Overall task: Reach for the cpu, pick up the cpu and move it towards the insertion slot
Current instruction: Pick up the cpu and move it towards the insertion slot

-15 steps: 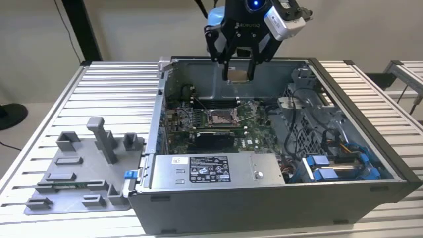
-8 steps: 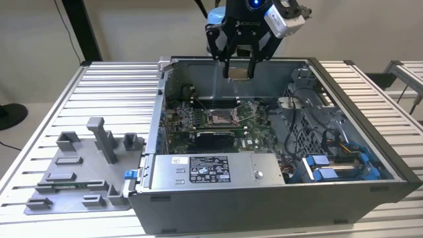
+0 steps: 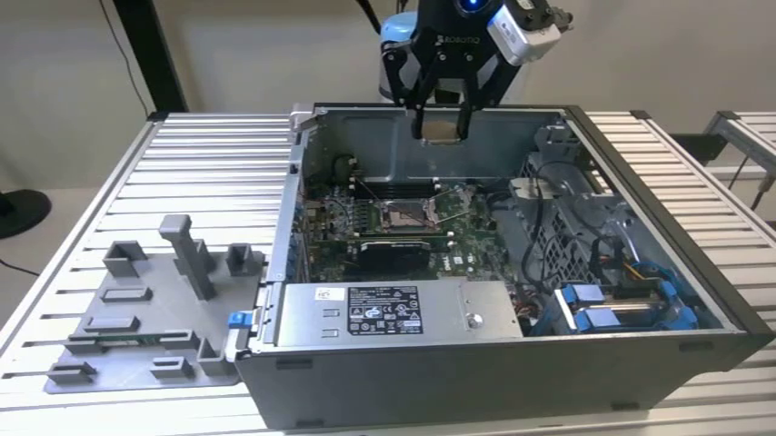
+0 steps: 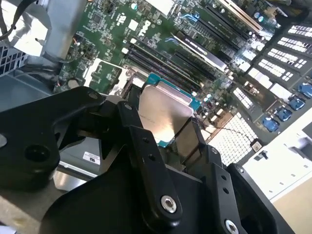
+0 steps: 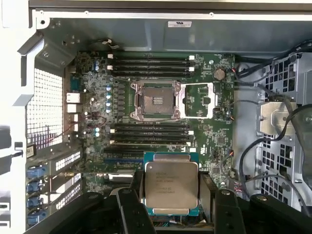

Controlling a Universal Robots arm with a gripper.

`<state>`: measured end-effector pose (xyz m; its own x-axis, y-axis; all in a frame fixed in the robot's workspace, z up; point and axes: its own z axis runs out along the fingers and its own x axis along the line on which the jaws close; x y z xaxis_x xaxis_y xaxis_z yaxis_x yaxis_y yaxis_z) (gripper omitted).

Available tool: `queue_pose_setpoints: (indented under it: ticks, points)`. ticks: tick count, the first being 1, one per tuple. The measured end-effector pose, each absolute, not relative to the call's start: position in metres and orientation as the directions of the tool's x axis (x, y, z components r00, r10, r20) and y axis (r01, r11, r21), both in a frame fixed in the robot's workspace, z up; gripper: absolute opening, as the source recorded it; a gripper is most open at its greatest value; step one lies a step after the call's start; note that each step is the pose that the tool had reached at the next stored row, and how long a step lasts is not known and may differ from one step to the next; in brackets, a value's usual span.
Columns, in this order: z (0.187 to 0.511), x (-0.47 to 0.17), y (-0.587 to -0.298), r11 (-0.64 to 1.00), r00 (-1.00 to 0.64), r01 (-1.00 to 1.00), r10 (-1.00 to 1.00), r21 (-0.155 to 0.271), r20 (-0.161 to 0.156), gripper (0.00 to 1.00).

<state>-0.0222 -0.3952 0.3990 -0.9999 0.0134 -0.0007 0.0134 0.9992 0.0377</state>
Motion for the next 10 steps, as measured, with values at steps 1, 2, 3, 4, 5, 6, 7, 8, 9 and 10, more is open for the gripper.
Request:
queue_pose_setpoints:
  ticks: [1, 2, 3, 4, 5, 6, 7, 8, 9, 10]
  points:
    - [0.399, -0.022, -0.394, 0.999, -1.0, 0.013, 0.013, 0.038, -0.001, 0.0]
    - [0.399, -0.021, -0.392, 0.999, -1.0, 0.013, 0.013, 0.038, -0.001, 0.0]
    - [0.399, -0.021, -0.39, 0.999, -1.0, 0.013, 0.013, 0.038, -0.001, 0.0]
    - [0.399, -0.021, -0.388, 0.999, -1.0, 0.013, 0.013, 0.038, -0.001, 0.0]
    - [0.399, -0.021, -0.385, 0.999, -1.0, 0.013, 0.013, 0.038, -0.001, 0.0]
    - [0.398, -0.02, -0.383, 0.999, -1.0, 0.013, 0.013, 0.038, -0.001, 0.0]
    - [0.398, -0.02, -0.381, 0.999, -1.0, 0.013, 0.013, 0.038, -0.001, 0.0]
    - [0.398, -0.02, -0.379, 0.999, -1.0, 0.013, 0.013, 0.038, -0.001, 0.0]
    - [0.398, -0.02, -0.376, 0.999, -1.0, 0.013, 0.013, 0.038, -0.001, 0.0]
    - [0.398, -0.019, -0.374, 0.999, -1.0, 0.013, 0.013, 0.038, -0.001, 0.0]
